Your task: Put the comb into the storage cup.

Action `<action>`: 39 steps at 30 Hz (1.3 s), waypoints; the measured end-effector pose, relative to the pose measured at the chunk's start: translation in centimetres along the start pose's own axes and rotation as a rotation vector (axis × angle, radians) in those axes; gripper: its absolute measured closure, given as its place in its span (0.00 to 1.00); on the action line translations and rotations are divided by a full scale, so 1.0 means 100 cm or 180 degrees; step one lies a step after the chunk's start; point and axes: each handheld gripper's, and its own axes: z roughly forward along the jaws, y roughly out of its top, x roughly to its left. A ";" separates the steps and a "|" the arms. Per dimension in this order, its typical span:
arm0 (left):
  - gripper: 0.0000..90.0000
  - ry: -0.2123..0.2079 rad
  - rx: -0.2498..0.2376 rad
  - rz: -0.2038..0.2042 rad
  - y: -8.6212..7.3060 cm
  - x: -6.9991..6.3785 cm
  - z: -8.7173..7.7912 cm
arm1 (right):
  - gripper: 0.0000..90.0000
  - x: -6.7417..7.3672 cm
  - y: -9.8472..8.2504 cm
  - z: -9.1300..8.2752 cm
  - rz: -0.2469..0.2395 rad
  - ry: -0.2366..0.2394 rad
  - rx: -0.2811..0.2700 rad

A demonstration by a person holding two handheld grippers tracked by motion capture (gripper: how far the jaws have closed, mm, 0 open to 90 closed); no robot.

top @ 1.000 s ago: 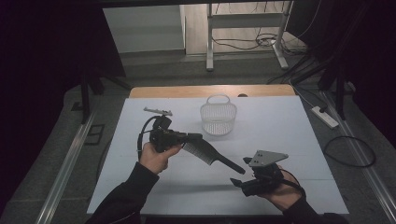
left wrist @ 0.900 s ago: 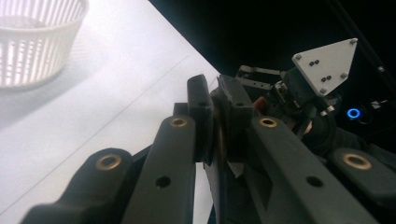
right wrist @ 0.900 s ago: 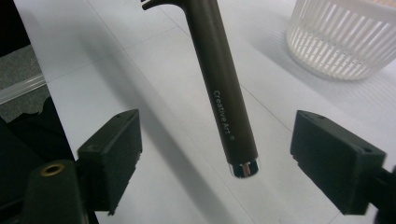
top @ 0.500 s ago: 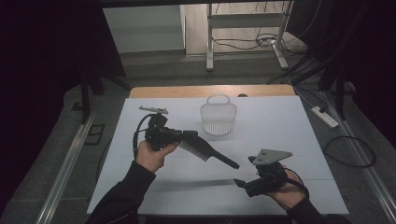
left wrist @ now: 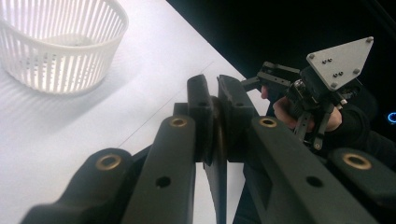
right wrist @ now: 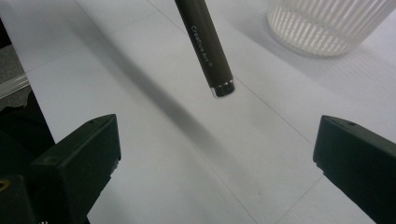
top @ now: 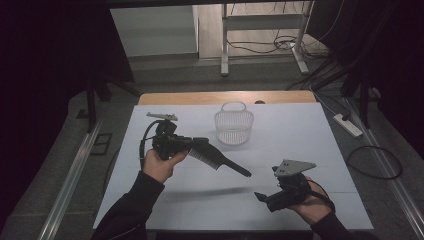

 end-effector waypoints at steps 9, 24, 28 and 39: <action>0.93 0.0067 -0.0047 -0.0015 0.002 0.005 -0.009 | 0.00 -0.010 -0.007 -0.008 0.0162 -0.0068 0.0049; 0.93 0.0193 -0.0129 -0.0044 0.012 0.015 -0.026 | 0.00 -0.015 -0.019 -0.018 0.0225 -0.0205 0.0128; 0.93 0.0219 -0.0146 -0.0044 0.016 0.015 -0.030 | 0.00 -0.016 -0.022 -0.023 0.0264 -0.0269 0.0134; 0.93 0.0257 -0.0188 -0.0074 0.023 0.020 -0.033 | 0.00 -0.021 -0.035 -0.035 0.0436 -0.0438 0.0188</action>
